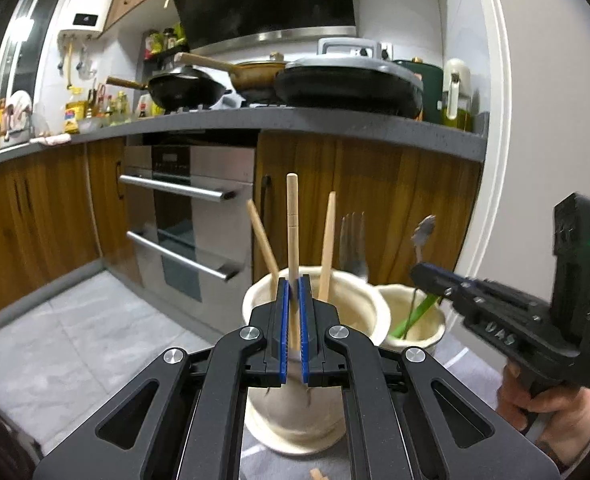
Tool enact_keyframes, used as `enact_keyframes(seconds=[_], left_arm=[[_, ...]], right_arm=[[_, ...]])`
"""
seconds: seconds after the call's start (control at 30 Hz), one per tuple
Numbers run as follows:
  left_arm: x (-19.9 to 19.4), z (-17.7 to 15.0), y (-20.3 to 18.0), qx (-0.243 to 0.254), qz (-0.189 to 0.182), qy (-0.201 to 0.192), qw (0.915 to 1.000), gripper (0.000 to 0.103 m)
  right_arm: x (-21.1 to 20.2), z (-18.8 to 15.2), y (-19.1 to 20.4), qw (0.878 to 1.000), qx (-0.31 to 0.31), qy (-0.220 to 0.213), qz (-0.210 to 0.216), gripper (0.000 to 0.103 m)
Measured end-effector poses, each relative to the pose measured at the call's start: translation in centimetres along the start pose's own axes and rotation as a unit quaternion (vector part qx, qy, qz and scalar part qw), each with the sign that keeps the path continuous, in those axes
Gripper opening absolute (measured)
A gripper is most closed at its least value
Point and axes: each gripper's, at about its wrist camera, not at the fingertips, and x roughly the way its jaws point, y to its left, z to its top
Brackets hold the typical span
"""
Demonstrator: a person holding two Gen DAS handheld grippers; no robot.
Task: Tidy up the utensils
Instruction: 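Insert chopstick in tall pot with left tool while right tool drops spoon in short pot, then open both tools and bring them back down over the table utensils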
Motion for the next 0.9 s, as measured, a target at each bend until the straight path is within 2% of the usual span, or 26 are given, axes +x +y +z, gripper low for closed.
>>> enact_keyframes(seconds=[0.37, 0.47, 0.53, 0.57, 0.7, 0.9], left_arm=[[-0.4, -0.2, 0.0, 0.002, 0.012, 0.007, 0.9999, 0.009], [-0.6, -0.1, 0.2, -0.003, 0.013, 0.006, 0.9999, 0.018], [-0.8, -0.1, 0.2, -0.007, 0.014, 0.006, 0.9999, 0.03], [-1.0, -0.1, 0.3, -0.009, 0.014, 0.005, 0.9998, 0.032], [-1.7, 0.0, 0.5, -0.011, 0.017, 0.004, 0.9998, 0.037], [-4.2, 0.1, 0.5, -0.013, 0.023, -0.006, 0.9996, 0.066]], right_arm=[[0.3, 0.4, -0.9, 0.999, 0.025, 0.019, -0.007, 0.003], [0.4, 0.6, -0.9, 0.999, 0.023, 0.02, -0.011, 0.005], [0.5, 0.7, -0.9, 0.999, 0.022, 0.022, -0.012, 0.005], [0.5, 0.8, -0.9, 0.999, 0.022, 0.022, -0.012, 0.007], [0.0, 0.9, -0.7, 0.999, 0.025, 0.021, -0.003, 0.018], [-2.8, 0.7, 0.2, 1.0, 0.005, 0.018, -0.003, 0.043]])
